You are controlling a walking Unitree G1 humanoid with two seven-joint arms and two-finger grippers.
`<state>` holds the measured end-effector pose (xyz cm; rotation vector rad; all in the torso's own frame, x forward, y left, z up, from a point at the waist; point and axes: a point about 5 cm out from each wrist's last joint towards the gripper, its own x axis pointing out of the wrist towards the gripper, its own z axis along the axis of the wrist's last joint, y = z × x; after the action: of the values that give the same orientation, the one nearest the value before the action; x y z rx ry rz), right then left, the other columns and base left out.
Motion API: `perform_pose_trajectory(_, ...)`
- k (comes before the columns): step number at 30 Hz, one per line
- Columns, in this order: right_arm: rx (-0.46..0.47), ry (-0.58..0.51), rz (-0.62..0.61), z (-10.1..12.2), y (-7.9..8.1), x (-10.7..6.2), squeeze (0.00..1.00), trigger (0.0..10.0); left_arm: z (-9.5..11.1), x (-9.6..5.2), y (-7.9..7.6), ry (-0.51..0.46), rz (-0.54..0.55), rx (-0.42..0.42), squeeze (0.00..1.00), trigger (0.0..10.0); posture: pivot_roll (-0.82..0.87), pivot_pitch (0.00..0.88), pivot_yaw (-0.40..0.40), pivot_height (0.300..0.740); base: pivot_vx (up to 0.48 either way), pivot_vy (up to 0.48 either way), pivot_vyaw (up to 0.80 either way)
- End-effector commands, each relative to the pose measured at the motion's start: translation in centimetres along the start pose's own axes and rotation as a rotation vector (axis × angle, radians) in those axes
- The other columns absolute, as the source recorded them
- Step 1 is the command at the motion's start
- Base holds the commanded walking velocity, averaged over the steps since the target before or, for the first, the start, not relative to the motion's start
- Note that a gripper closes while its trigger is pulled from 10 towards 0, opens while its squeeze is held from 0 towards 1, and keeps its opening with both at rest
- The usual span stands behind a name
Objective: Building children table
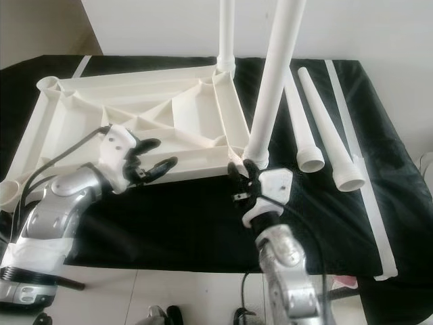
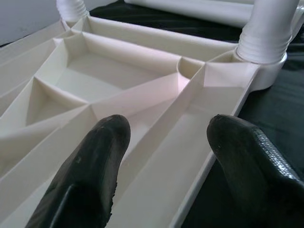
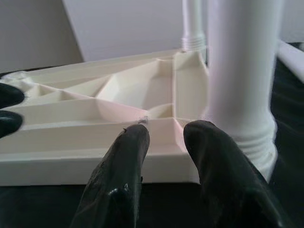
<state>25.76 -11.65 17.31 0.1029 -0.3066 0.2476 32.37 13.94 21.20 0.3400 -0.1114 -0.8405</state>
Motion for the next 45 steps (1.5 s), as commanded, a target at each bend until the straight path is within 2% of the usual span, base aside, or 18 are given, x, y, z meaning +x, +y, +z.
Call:
perform_pose_trajectory(1,-0.004,-0.010,-0.016,-0.07,0.17,-0.11,0.00,10.0,-0.48,-0.03,0.36,0.020,0.045,0.008,0.00,10.0,-0.08,0.178,0.037,0.740,0.000,0.000,0.00)
perform_pose_trajectory(23,-0.026,-0.033,-0.042,-0.28,0.30,0.32,0.00,10.0,-0.03,0.02,0.95,0.008,0.069,0.038,0.00,10.0,-0.07,0.146,0.030,0.740,0.000,0.000,0.00)
perform_pose_trajectory(30,-0.031,-0.034,-0.047,-0.33,0.13,0.51,0.00,10.0,0.05,0.03,0.82,-0.010,0.069,0.015,0.00,10.0,-0.08,0.148,0.027,0.740,0.000,0.000,0.00)
perform_pose_trajectory(31,-0.033,-0.034,-0.048,-0.33,0.08,0.52,0.00,10.0,0.02,0.00,0.87,-0.015,0.073,-0.010,1.00,10.0,-0.08,0.147,0.026,0.740,0.000,0.000,0.00)
perform_pose_trajectory(34,-0.037,-0.033,-0.053,-0.34,-0.07,0.50,0.00,10.0,0.01,-0.02,0.94,-0.031,0.076,-0.058,1.00,10.0,-0.08,0.149,0.027,0.740,0.000,0.000,0.00)
perform_pose_trajectory(43,-0.044,-0.032,-0.060,-0.37,-0.28,0.46,0.00,10.0,0.04,0.14,0.92,-0.022,0.076,-0.039,1.00,10.0,-0.09,0.148,0.028,0.740,0.000,0.000,0.00)
perform_pose_trajectory(44,-0.045,-0.033,-0.060,-0.36,-0.29,0.45,0.00,10.0,0.27,0.10,0.68,-0.049,0.052,-0.051,0.89,3.0,-0.09,0.148,0.029,0.740,0.000,0.000,0.00)
perform_pose_trajectory(45,-0.045,-0.033,-0.060,-0.36,-0.29,0.45,0.00,10.0,0.27,0.10,0.68,-0.049,0.052,-0.051,0.89,3.0,-0.09,0.148,0.029,0.740,0.000,0.000,0.00)
